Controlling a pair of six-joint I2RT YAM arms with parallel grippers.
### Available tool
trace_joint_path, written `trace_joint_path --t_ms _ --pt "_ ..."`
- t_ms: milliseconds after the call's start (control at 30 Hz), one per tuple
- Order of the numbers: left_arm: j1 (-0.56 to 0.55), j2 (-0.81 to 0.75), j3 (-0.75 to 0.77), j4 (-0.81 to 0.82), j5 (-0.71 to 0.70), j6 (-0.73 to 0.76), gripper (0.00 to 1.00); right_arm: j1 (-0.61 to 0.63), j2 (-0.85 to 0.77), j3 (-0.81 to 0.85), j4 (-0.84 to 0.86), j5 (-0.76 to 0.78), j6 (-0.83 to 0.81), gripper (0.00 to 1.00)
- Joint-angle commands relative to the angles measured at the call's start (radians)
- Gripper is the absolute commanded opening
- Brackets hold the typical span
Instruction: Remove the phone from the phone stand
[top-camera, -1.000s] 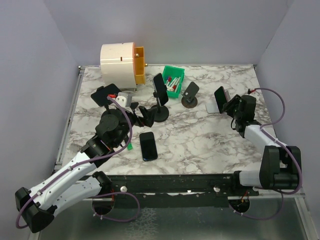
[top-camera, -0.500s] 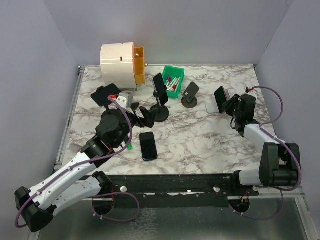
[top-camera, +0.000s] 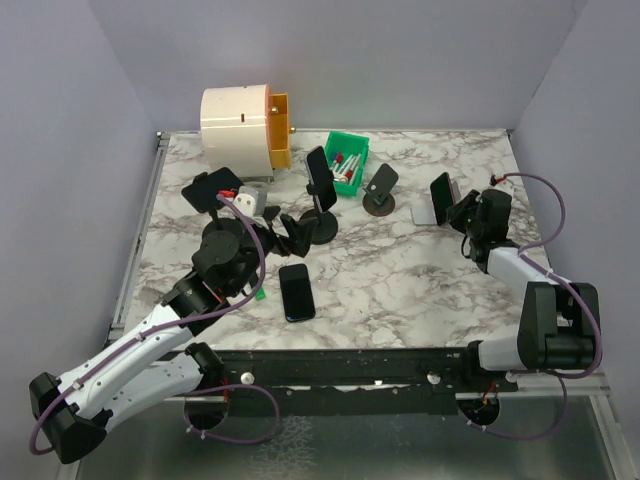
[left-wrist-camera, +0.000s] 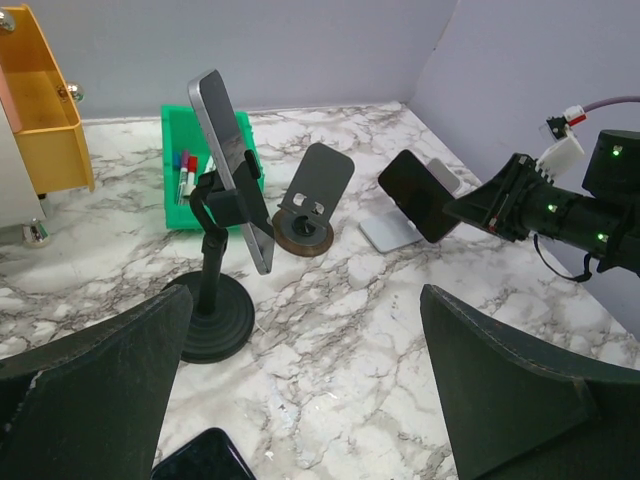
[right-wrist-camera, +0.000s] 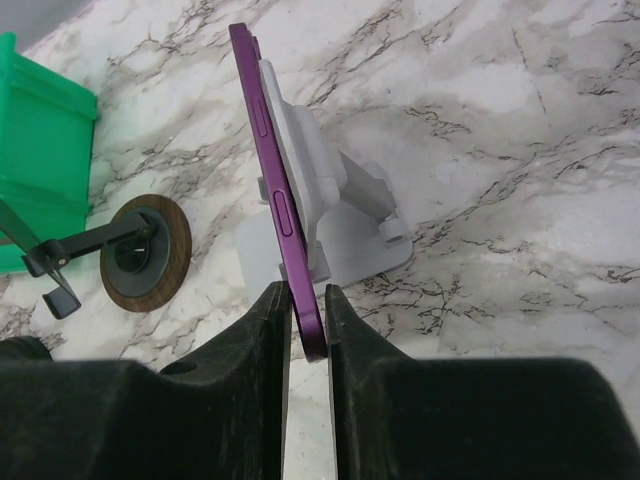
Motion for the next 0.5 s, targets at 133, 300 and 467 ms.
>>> trace_joint_path --t_ms 133,300,467 --pt "-0.01 -0.006 -0.001 -0.003 0.012 0.012 0.96 -0.006 -0.019 -0.011 -0.005 -0.005 -0.018 0.15" --pt "-0.014 -0.02 0.0 -0.003 0.004 0.014 0.96 -0.006 -0.061 -0.007 -0.036 -0.01 -0.029 0.09" --pt "-0.017 -0.026 -0.001 -0.002 0.0 0.016 0.96 -0.007 -0.098 0.001 -0.063 -0.014 -0.031 0.0"
